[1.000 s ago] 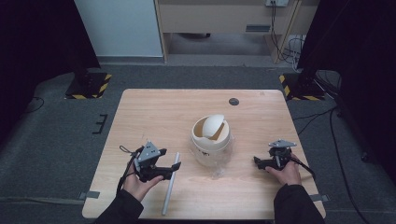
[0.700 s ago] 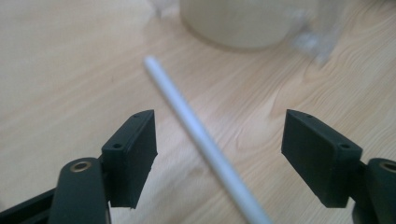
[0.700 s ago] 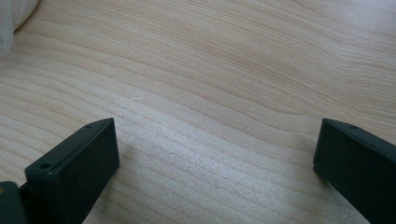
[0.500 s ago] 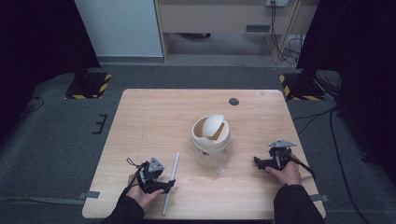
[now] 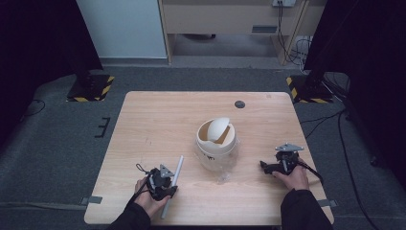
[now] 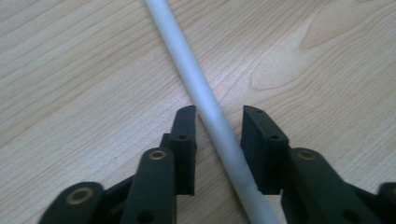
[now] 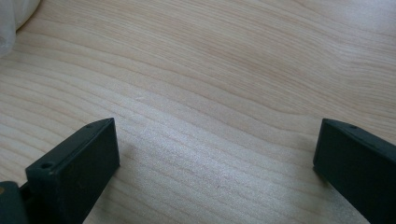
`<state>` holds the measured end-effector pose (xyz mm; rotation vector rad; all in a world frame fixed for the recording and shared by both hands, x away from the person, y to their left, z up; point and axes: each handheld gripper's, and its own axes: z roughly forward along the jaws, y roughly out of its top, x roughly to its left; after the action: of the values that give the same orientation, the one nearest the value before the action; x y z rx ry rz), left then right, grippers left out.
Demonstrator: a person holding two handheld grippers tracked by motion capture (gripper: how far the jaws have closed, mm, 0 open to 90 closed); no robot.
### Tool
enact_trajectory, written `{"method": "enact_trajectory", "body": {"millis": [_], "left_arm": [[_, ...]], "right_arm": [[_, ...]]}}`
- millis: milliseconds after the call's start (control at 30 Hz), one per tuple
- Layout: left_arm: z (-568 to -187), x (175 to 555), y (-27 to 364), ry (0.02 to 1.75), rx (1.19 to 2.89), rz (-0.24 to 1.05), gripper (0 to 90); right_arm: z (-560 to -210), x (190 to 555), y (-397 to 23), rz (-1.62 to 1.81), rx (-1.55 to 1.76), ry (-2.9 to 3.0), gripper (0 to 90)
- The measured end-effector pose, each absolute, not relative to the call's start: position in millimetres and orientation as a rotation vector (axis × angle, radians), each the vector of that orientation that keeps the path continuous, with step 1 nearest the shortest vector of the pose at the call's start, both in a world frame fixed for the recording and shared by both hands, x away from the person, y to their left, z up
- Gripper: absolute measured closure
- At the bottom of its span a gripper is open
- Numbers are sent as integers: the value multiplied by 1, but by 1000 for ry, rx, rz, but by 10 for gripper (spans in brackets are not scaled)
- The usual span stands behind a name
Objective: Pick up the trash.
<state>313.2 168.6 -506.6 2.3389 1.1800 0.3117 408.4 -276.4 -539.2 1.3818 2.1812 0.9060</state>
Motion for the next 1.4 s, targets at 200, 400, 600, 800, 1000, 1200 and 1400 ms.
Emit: {"method": "enact_trajectory", "body": {"millis": [200, 400, 600, 800, 1000, 1200, 1400], "left_arm": [[-506, 318, 173, 1201, 2330, 288, 787], [-505, 320, 175, 1211, 2326, 276, 791], [-498, 322, 183, 1231, 2261, 290, 789], [-492, 327, 196, 1264, 2192, 305, 789], [-483, 331, 208, 1279, 2110, 349, 790], [-471, 331, 214, 1252, 2040, 417, 791], [-454, 327, 223, 1211, 1932, 488, 791]], "right_arm": [[-539, 408, -276, 908, 1385, 2182, 7], [-539, 408, -276, 908, 1384, 2182, 7], [-539, 408, -276, 909, 1381, 2184, 7], [-539, 408, -276, 910, 1383, 2183, 7], [-539, 408, -276, 909, 1381, 2184, 7], [-539, 408, -276, 909, 1382, 2184, 7], [-539, 408, -276, 909, 1385, 2183, 7]]}}
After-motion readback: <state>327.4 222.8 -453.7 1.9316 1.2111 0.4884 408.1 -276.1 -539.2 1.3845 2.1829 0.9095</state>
